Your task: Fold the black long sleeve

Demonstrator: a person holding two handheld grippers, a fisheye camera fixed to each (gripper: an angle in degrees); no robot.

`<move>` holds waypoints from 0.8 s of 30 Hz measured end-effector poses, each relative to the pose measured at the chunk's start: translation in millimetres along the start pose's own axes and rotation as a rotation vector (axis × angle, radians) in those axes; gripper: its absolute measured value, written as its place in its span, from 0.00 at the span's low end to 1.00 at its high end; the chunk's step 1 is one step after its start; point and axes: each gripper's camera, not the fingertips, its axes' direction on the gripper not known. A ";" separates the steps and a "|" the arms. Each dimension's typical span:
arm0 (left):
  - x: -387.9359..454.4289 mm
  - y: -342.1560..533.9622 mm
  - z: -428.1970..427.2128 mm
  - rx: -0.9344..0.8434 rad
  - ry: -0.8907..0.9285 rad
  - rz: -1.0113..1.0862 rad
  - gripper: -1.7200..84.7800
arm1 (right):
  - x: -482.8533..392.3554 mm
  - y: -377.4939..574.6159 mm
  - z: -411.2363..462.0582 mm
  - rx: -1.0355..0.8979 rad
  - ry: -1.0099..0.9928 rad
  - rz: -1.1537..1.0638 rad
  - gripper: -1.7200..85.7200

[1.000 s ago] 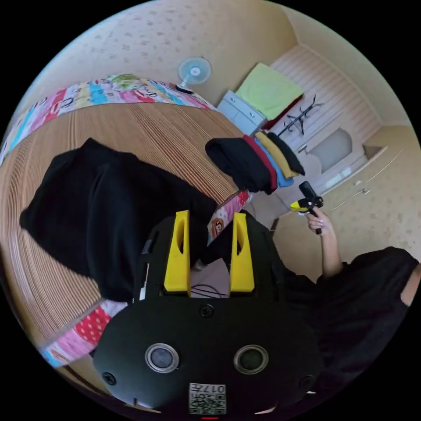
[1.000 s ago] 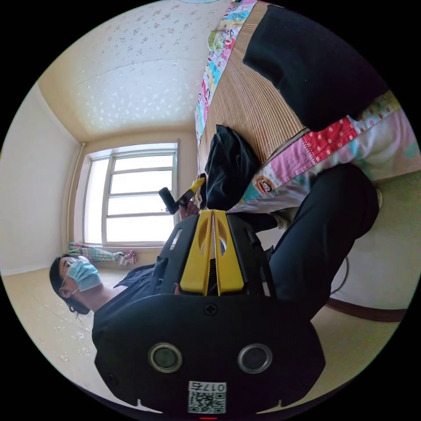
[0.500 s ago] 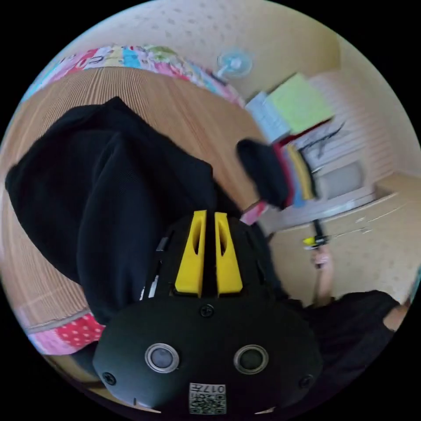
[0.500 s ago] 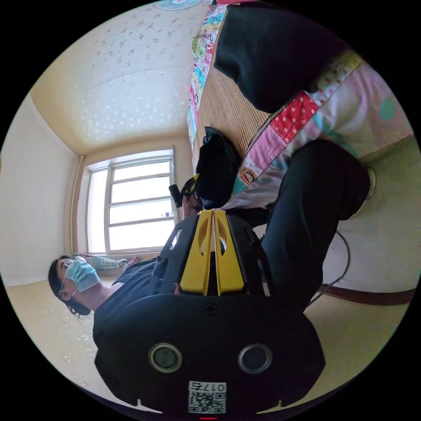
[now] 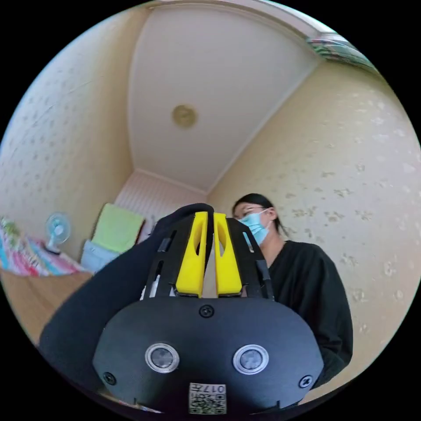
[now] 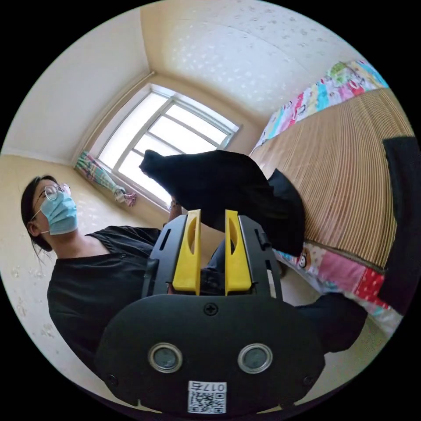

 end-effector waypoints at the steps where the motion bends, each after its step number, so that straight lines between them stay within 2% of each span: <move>1: 5.4 -14.5 6.2 0.005 0.117 0.044 0.04 | -12.2 -9.4 10.8 -0.013 0.013 -0.055 0.13; 2: 5.8 -20.2 9.2 0.015 0.178 0.055 0.04 | -22.8 -17.9 21.6 -0.026 0.018 -0.100 0.13; 4: -1.5 -36.1 21.7 0.079 0.414 0.058 0.04 | -36.1 -29.4 39.3 -0.048 0.015 -0.162 0.14; 10: -23.2 -28.5 62.0 0.218 0.713 -0.079 0.03 | -68.3 -38.7 108.8 -0.094 -0.036 -0.358 0.18; 14: -23.3 -13.6 76.2 0.251 0.729 -0.164 0.03 | -91.6 -11.8 150.7 -0.098 -0.116 -0.504 0.21; 20: -13.4 5.0 75.9 0.307 0.709 -0.254 0.03 | -110.4 46.0 174.3 -0.125 -0.162 -0.570 0.22; 24: -0.3 7.5 79.1 0.294 0.716 -0.228 0.04 | -113.7 70.1 176.6 -0.036 -0.085 -0.555 0.22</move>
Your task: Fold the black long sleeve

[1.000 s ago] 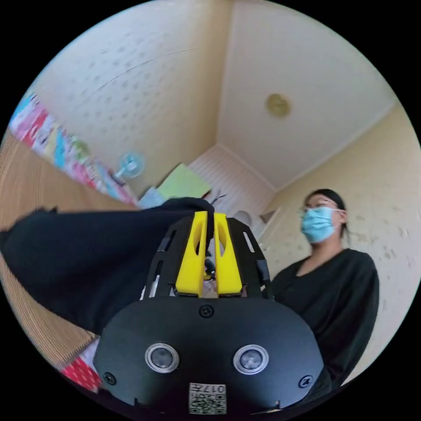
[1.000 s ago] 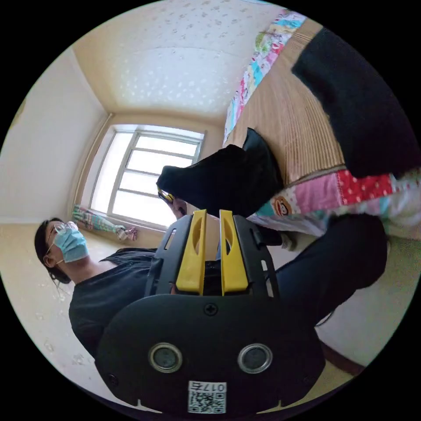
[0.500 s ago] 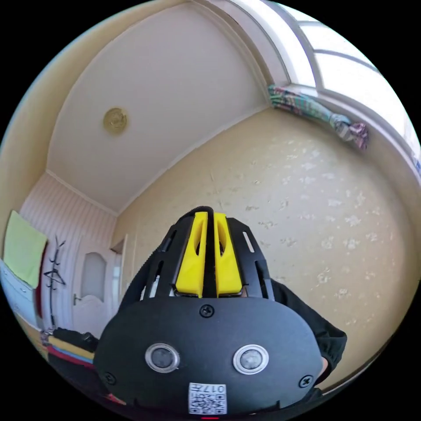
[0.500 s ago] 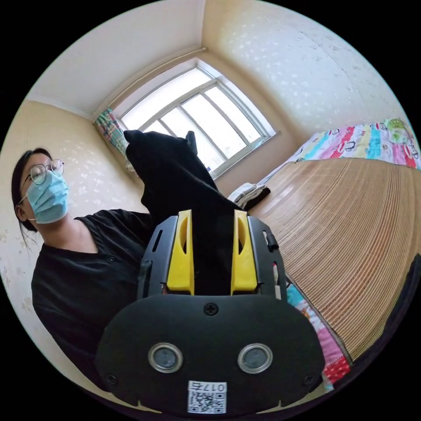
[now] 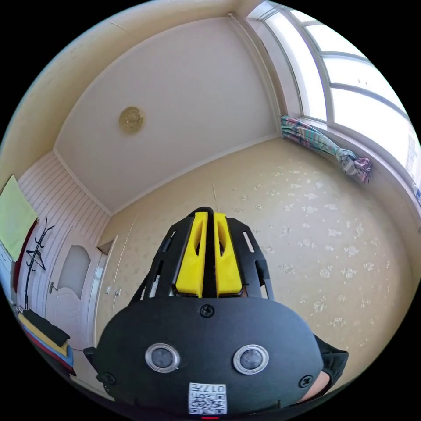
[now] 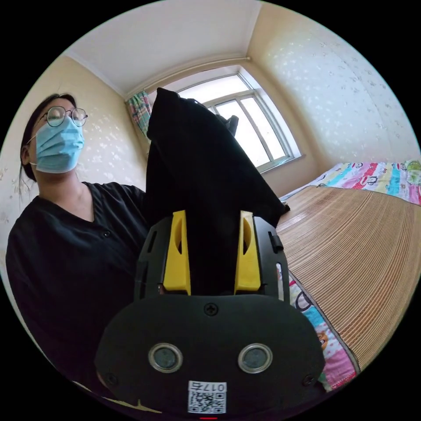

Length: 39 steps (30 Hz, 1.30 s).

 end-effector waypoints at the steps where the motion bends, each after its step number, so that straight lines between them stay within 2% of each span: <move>1: -1.7 3.2 2.2 -0.001 -0.001 0.002 0.04 | -3.5 -0.4 6.9 0.001 0.031 -0.004 0.22; 3: -7.2 7.9 4.1 -0.005 -0.005 0.000 0.04 | -7.7 -6.4 21.9 -0.006 0.019 -0.002 0.20; 6: -16.5 14.8 -0.9 0.024 -0.008 -0.025 0.04 | -17.6 -23.1 49.4 -0.119 0.023 0.036 0.08; 8: -13.6 14.7 -6.7 0.028 -0.023 -0.037 0.04 | -29.2 -30.8 29.1 -0.008 0.263 0.108 0.07; 11: 11.1 8.4 -18.7 -0.019 -0.126 -0.060 0.05 | -61.6 -50.7 -23.8 0.179 0.511 0.084 0.06; 14: 58.8 8.2 -32.5 -0.094 -0.414 -0.076 0.05 | -108.1 -74.5 -64.6 0.363 0.598 -0.007 0.06; 18: 110.3 30.9 -36.5 -0.243 -0.901 -0.074 0.06 | -163.5 -99.8 -62.6 0.477 0.662 -0.134 0.06; 23: 107.4 85.9 -34.4 -0.298 -1.143 -0.083 0.06 | -214.7 -115.0 -25.9 0.594 0.693 -0.273 0.05; 25: 80.9 113.4 -33.0 -0.349 -1.250 -0.169 0.07 | -228.3 -120.6 -20.4 0.636 0.745 -0.290 0.05; 28: 27.0 146.6 -28.0 -0.424 -1.207 -0.282 0.08 | -243.3 -134.1 -15.1 0.696 0.816 -0.297 0.05; 35: -61.7 211.1 16.4 -0.560 -1.087 -0.332 0.16 | -282.1 -156.3 -17.9 0.858 1.000 -0.389 0.05; 39: -106.9 255.6 46.4 -0.665 -1.158 -0.332 0.20 | -290.2 -171.8 -23.3 0.866 0.974 -0.395 0.05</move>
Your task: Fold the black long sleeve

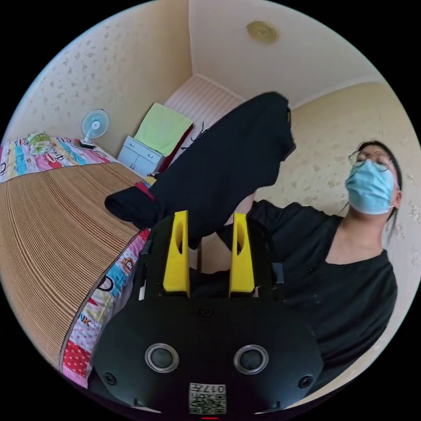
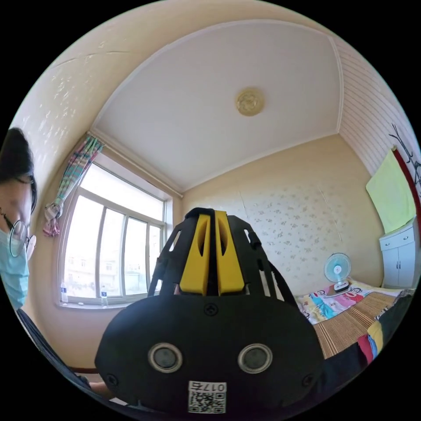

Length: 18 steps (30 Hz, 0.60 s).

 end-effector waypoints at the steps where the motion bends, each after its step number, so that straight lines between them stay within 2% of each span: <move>1: 6.1 -2.5 22.0 -0.040 -0.006 0.016 0.21 | -2.8 -3.1 1.5 0.016 0.012 -0.006 0.05; 5: 37.2 -11.6 65.2 -0.074 0.004 0.120 0.22 | -12.1 -8.9 13.0 0.048 0.035 -0.035 0.05; 9: 44.9 -30.1 58.3 0.065 -0.236 0.074 0.20 | -7.3 -13.0 23.3 0.044 0.020 -0.001 0.05; 12: 58.0 -44.8 43.9 0.140 -0.324 0.122 0.10 | -3.1 -17.1 26.3 0.051 0.012 0.012 0.05; 14: 74.0 -50.8 36.5 0.177 -0.356 0.203 0.08 | -3.6 -20.1 26.6 0.051 0.056 -0.030 0.05; 16: 94.6 -55.7 3.1 0.323 -0.434 0.238 0.07 | 1.0 -23.3 22.8 0.048 0.088 -0.057 0.06; 18: 102.5 -60.1 -39.2 0.483 -0.439 0.204 0.07 | 15.3 -29.0 17.4 0.039 0.025 -0.059 0.06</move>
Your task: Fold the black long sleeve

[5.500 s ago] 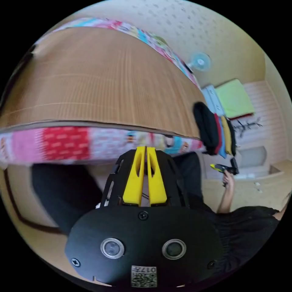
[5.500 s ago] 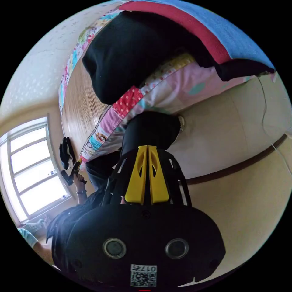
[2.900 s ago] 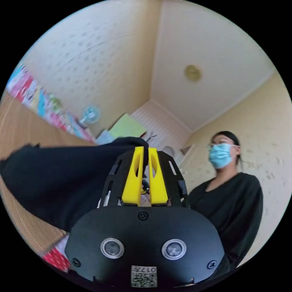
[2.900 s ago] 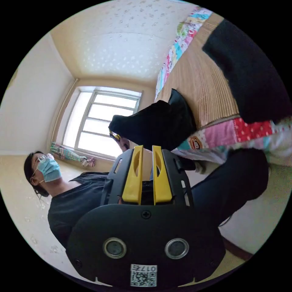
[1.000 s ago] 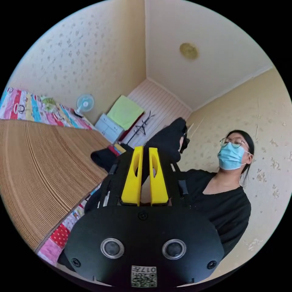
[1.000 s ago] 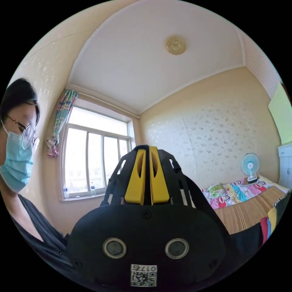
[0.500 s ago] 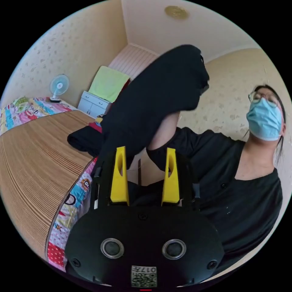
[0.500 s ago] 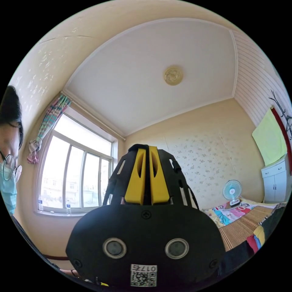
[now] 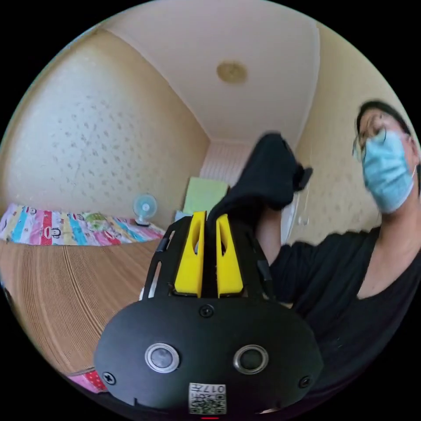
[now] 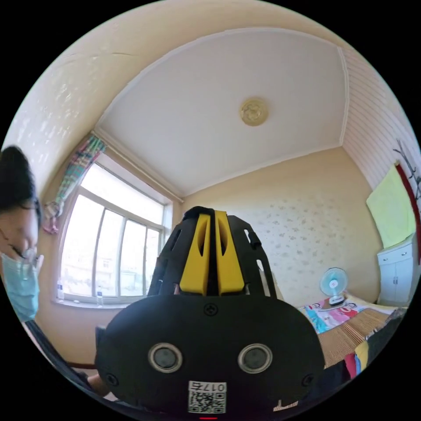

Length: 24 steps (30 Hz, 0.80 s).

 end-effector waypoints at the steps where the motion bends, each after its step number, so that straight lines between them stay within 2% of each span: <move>1: -9.1 -18.2 -24.9 0.105 0.024 -0.019 0.07 | 13.9 -4.5 -1.6 -0.011 -0.078 0.011 0.06; 3: -16.2 -49.1 -59.5 0.243 0.002 -0.013 0.07 | 35.2 -14.0 2.6 -0.070 -0.189 0.029 0.06; 6: -14.8 -105.2 -92.8 0.353 -0.099 0.051 0.07 | 54.6 -25.4 32.1 -0.318 -0.264 -0.027 0.06; 8: -17.4 -137.9 -93.1 0.323 -0.167 0.066 0.07 | 63.8 -14.1 58.8 -0.500 -0.189 -0.080 0.06; 11: -41.1 -176.9 -76.7 0.284 -0.241 0.096 0.07 | 85.6 20.6 102.0 -0.643 -0.080 -0.139 0.05; 12: -61.9 -192.4 -63.6 0.241 -0.313 0.087 0.07 | 93.9 29.6 116.1 -0.680 -0.073 -0.139 0.05; 15: -154.8 -231.1 -14.1 0.083 -0.522 0.055 0.07 | 160.0 96.5 228.7 -0.988 -0.137 -0.070 0.05; 17: -249.3 -251.9 27.3 -0.064 -0.593 -0.024 0.08 | 234.5 192.6 357.4 -1.281 -0.220 0.032 0.05; 19: -401.8 -253.8 88.3 -0.309 -0.684 -0.124 0.10 | 287.7 287.9 443.4 -1.405 -0.254 0.082 0.05; 20: -439.4 -244.8 99.9 -0.362 -0.717 -0.152 0.10 | 319.4 358.9 475.8 -1.454 -0.215 0.171 0.05; 22: -539.6 -187.1 114.8 -0.515 -0.797 -0.353 0.12 | 344.0 451.0 482.0 -1.514 -0.234 0.321 0.05; 24: -552.5 -143.5 114.6 -0.563 -0.731 -0.311 0.12 | 343.3 517.4 459.1 -1.511 -0.250 0.382 0.06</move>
